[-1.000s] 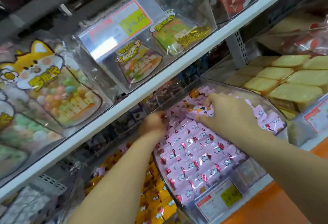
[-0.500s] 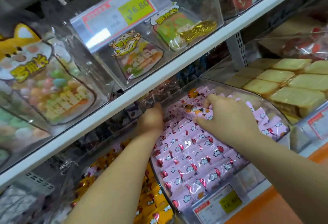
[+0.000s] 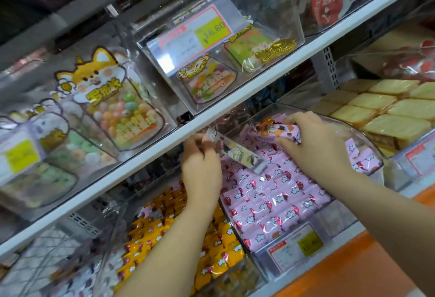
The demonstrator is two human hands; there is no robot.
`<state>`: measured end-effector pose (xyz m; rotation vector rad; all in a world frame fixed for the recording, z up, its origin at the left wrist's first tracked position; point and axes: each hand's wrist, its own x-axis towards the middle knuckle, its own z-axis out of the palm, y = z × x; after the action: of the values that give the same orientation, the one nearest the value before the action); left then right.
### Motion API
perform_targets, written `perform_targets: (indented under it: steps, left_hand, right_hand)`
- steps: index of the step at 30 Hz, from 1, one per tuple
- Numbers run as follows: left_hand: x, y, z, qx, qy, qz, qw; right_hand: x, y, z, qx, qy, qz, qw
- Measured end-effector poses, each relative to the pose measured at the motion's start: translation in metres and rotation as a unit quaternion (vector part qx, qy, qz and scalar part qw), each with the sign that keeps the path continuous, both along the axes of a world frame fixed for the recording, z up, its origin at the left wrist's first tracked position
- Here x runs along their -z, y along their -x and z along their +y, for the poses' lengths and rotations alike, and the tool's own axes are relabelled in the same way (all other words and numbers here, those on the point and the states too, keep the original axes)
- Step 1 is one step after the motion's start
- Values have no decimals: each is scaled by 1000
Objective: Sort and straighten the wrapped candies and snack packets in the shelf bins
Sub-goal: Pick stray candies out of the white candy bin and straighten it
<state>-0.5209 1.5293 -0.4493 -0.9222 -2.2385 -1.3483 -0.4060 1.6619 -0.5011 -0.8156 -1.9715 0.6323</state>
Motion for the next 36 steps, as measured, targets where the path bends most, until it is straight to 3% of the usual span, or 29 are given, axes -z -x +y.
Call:
perform_targets:
  steps: [3, 5, 8, 13, 17, 21, 26, 29, 33, 36]
  left_hand:
    - [-1, 1, -5, 24, 27, -147, 988]
    - [1, 0, -8, 63, 139, -184, 971]
    - [6, -3, -14, 75, 264, -82, 958]
    - [-5, -11, -21, 50, 165, 4, 985]
    - [-12, -11, -15, 154, 241, 12, 958]
    - [-17, 0, -5, 235, 308, -48, 921]
    - [-14, 3, 8, 203, 264, -63, 941]
    - [-11, 6, 27, 163, 133, -186, 960]
    - [0, 25, 51, 87, 76, -187, 975]
    - [9, 36, 58, 64, 91, -173, 979]
  right_hand:
    - [0, -6, -1, -23, 0, 28, 999]
    - [-1, -8, -2, -51, -4, 36, 998]
    - [-3, -10, -4, -107, -3, 23, 994]
    - [-8, -11, -10, -180, 0, 27, 983]
    - [-13, -8, -13, -228, -19, 29, 973]
    - [-16, -3, -16, -258, -45, 34, 965]
    - [-12, 1, -10, -216, 19, 62, 974]
    - [-5, 4, -3, -184, 68, 40, 980]
    - [-2, 6, -1, -177, 66, 8, 982]
    - [-2, 7, -1, -182, 67, -8, 981]
